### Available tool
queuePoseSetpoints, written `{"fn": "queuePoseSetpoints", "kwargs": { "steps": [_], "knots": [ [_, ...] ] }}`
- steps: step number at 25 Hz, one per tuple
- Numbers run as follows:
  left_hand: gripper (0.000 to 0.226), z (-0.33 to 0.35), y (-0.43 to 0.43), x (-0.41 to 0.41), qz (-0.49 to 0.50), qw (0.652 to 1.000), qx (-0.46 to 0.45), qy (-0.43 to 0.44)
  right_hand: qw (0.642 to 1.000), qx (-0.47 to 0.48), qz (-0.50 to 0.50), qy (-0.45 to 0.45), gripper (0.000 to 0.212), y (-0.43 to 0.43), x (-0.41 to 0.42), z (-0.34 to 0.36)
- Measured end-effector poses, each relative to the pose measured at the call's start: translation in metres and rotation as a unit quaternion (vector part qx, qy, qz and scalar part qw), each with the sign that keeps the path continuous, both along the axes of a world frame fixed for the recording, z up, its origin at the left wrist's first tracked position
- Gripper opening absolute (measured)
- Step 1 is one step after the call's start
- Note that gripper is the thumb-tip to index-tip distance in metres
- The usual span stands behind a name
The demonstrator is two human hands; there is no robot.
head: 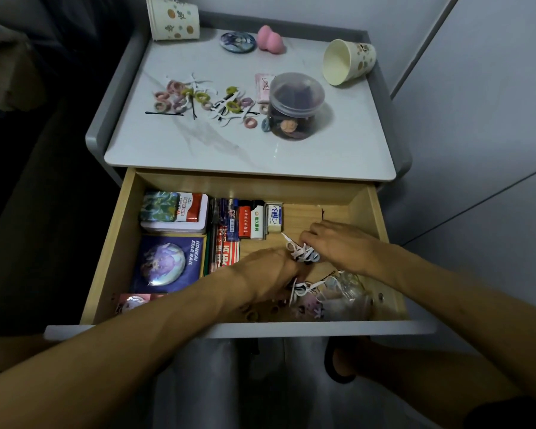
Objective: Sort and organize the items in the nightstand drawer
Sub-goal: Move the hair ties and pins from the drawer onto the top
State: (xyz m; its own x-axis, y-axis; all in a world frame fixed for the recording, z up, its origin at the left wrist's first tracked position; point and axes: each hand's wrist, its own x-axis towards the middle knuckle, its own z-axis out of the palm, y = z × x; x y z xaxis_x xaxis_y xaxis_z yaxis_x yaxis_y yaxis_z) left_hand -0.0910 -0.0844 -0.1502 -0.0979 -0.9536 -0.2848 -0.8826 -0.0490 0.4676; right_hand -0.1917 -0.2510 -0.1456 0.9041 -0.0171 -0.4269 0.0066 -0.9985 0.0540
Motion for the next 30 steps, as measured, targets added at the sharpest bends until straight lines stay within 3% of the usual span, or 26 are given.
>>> {"fn": "queuePoseSetpoints", "kwargs": {
  "steps": [9,16,30],
  "knots": [
    [0.025,-0.007,0.004,0.006,0.063,0.995,0.012,0.080,0.999,-0.030,-0.018,0.033,0.032,0.013,0.000,0.006],
    [0.034,-0.009,0.006,0.011,0.096,0.993,-0.001,0.068,0.998,0.013,-0.057,0.009,0.032,0.012,-0.010,0.011],
    [0.030,0.042,0.028,0.016,0.174,0.976,-0.084,0.101,0.970,0.121,-0.174,-0.121,0.030,0.012,-0.025,0.049]
  ]
}}
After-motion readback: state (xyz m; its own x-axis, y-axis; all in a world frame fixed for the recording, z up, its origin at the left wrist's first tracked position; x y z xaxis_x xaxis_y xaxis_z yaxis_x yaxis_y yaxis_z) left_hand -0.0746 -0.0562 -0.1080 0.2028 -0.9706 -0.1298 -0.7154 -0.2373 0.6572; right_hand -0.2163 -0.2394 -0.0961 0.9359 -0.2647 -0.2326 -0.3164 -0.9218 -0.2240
